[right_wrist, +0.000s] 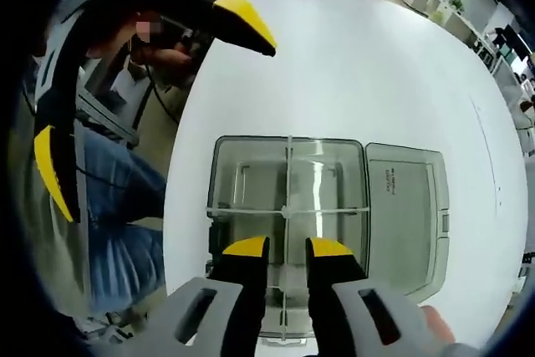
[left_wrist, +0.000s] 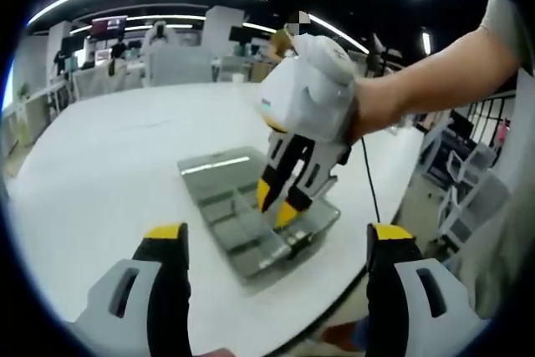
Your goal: Insert the divider into the dual guide fixture by aligning both edges with the guide slots and pushing it downward to the bottom, including one-sided entry, uneven engagement, binding, and posture correction.
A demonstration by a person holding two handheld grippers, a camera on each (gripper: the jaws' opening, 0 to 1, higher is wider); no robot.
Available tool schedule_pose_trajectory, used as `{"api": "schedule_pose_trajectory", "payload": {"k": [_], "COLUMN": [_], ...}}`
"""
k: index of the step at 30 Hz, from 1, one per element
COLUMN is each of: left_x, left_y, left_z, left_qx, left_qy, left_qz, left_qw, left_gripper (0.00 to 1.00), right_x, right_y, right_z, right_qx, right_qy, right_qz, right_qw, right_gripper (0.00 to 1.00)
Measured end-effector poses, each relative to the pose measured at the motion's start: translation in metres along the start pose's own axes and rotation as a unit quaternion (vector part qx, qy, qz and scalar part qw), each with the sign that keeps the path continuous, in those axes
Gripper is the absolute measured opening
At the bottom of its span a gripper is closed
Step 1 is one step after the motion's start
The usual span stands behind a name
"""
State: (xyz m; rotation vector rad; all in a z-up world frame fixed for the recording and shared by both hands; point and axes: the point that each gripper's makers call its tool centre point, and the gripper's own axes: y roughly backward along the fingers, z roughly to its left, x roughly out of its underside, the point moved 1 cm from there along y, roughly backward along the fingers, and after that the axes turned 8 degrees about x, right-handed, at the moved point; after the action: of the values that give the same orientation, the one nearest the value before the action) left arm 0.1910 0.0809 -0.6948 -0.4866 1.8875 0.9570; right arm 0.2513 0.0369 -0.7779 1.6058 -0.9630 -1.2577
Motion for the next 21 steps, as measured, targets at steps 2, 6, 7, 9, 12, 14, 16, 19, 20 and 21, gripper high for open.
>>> {"api": "schedule_pose_trajectory", "payload": {"k": [2, 6, 7, 9, 12, 14, 16, 19, 20, 21], "left_x": [0.003, 0.001, 0.002, 0.003, 0.003, 0.005, 0.003, 0.006, 0.007, 0.009], "left_y": [-0.001, -0.001, -0.001, 0.0, 0.002, 0.002, 0.003, 0.002, 0.001, 0.0], "left_z": [0.0, 0.003, 0.004, 0.005, 0.004, 0.005, 0.005, 0.003, 0.001, -0.001], "left_qx": [0.001, 0.0, 0.0, -0.002, -0.003, -0.003, -0.003, 0.002, 0.004, 0.007], "left_qy": [0.003, 0.005, 0.005, 0.003, 0.007, 0.012, 0.009, 0.007, 0.006, 0.005], "left_qz": [0.003, -0.002, 0.0, 0.0, -0.005, -0.004, -0.007, -0.008, -0.007, -0.005], "left_qw": [1.0, 1.0, 1.0, 1.0, 1.0, 0.9999, 0.9999, 0.9999, 0.9999, 1.0], "left_gripper": [0.86, 0.86, 0.86, 0.86, 0.86, 0.86, 0.86, 0.86, 0.86, 0.87], "right_x": [-0.001, -0.002, -0.001, -0.005, -0.008, -0.01, -0.011, -0.015, -0.016, -0.016], "right_y": [0.002, 0.005, 0.006, 0.008, 0.011, 0.013, 0.014, 0.017, 0.018, 0.019], "right_z": [0.001, -0.002, -0.002, -0.004, -0.002, -0.001, -0.003, 0.0, 0.0, 0.002], "right_qx": [-0.001, 0.001, 0.003, 0.004, 0.0, 0.001, 0.007, 0.003, 0.003, 0.004], "right_qy": [-0.005, -0.022, -0.024, -0.038, -0.051, -0.053, -0.06, -0.092, -0.095, -0.099], "right_qz": [-0.011, -0.026, -0.028, -0.047, -0.067, -0.08, -0.09, -0.114, -0.12, -0.128], "right_qw": [0.9999, 0.9994, 0.9993, 0.9981, 0.9964, 0.9953, 0.9941, 0.9892, 0.9882, 0.9867], "right_gripper": [0.17, 0.2, 0.2, 0.21, 0.25, 0.27, 0.28, 0.31, 0.32, 0.33]}}
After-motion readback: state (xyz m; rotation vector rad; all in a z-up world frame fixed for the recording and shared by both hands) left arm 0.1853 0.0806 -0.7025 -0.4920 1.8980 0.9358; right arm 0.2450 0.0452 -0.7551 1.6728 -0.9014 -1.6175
